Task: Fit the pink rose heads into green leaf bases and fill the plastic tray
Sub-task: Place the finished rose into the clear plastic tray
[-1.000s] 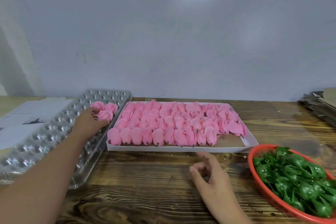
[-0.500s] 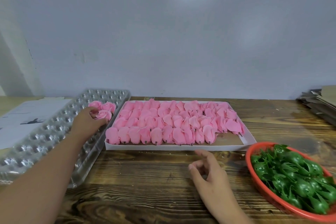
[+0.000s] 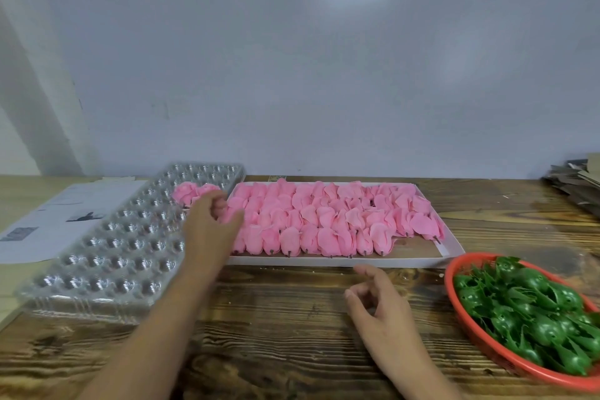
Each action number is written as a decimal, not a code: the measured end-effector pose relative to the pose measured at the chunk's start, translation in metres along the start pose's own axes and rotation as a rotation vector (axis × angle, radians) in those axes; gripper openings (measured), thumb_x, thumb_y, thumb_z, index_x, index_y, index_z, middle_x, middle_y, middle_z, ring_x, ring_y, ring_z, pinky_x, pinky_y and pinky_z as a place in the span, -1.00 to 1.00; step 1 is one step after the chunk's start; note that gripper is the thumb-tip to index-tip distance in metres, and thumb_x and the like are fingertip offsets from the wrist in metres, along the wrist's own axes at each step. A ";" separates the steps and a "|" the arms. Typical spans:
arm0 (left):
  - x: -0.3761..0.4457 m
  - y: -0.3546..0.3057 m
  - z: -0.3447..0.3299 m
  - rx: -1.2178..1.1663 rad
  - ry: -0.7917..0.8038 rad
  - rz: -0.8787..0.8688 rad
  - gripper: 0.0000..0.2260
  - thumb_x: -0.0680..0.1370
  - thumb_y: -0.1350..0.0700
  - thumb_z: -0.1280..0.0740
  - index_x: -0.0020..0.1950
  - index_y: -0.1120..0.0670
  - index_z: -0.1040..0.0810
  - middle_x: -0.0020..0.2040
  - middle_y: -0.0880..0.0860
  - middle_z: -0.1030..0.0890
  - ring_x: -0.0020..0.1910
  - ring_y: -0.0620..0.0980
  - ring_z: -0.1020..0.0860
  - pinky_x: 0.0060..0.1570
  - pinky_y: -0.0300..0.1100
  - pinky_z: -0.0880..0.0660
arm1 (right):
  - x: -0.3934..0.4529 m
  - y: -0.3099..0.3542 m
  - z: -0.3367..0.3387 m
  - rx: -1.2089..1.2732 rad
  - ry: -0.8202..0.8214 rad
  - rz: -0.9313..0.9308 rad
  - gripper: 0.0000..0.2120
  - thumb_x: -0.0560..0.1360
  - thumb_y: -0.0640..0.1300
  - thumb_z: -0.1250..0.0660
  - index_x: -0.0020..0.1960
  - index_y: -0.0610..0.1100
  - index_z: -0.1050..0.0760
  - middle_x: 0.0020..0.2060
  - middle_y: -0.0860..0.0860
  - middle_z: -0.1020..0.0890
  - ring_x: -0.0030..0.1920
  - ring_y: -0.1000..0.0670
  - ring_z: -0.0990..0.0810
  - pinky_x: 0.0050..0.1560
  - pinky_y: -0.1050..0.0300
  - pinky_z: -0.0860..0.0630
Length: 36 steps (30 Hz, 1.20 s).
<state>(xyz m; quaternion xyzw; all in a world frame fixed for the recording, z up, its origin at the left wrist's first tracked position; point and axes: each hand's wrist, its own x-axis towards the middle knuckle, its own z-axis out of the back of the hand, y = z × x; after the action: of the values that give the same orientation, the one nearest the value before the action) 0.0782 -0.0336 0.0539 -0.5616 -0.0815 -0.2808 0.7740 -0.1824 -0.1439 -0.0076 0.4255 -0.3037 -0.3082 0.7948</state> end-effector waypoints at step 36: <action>-0.094 -0.006 -0.068 -0.299 0.278 0.159 -0.88 0.53 0.20 -0.48 -0.15 0.04 -0.58 -0.27 -0.02 -0.57 -0.31 -0.25 -0.52 -0.23 -0.37 -0.52 | 0.065 0.075 0.132 -0.519 0.151 -0.150 -0.88 0.51 -0.03 -0.39 -0.03 -0.06 -0.56 -0.12 0.04 -0.64 -0.13 0.08 -0.59 -0.13 0.15 -0.52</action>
<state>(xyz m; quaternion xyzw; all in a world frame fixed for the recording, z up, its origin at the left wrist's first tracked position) -0.0161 -0.0649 -0.0073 -0.6305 0.1132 -0.3025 0.7058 -0.2226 -0.2235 0.1317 0.2508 -0.1222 -0.4009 0.8726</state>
